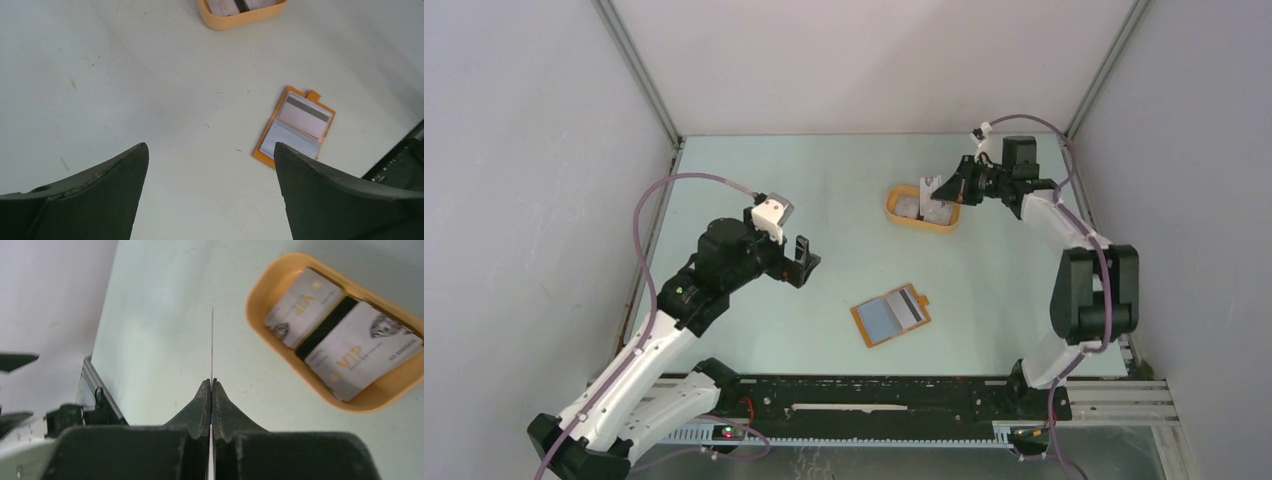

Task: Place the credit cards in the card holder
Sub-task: Pick up the credit card from the storage box.

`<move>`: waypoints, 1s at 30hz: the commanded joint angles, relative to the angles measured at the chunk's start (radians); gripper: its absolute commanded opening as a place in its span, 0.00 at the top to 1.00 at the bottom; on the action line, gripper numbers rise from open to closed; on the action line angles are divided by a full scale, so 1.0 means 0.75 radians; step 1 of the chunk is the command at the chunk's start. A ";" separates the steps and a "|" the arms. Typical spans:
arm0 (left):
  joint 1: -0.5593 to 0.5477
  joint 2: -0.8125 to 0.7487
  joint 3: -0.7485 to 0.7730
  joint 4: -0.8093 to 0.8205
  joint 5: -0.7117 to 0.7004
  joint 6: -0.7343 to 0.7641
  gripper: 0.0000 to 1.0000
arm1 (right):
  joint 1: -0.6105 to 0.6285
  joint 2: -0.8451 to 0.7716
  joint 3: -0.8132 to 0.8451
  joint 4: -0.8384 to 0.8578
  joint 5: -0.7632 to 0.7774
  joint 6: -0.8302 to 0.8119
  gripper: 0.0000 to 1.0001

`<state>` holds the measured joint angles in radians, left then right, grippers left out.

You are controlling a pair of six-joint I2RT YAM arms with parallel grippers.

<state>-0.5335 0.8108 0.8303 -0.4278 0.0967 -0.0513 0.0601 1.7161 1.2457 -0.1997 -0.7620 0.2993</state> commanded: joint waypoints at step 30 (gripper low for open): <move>-0.503 0.067 -0.653 1.705 0.221 -0.480 0.06 | 0.154 -0.987 -0.601 0.096 -0.829 -0.466 1.00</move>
<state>-0.8574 0.7902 0.3588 0.6319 0.3283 -0.5041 0.1238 0.9684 0.7982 -0.2169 -1.3231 -0.0967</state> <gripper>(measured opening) 0.950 0.007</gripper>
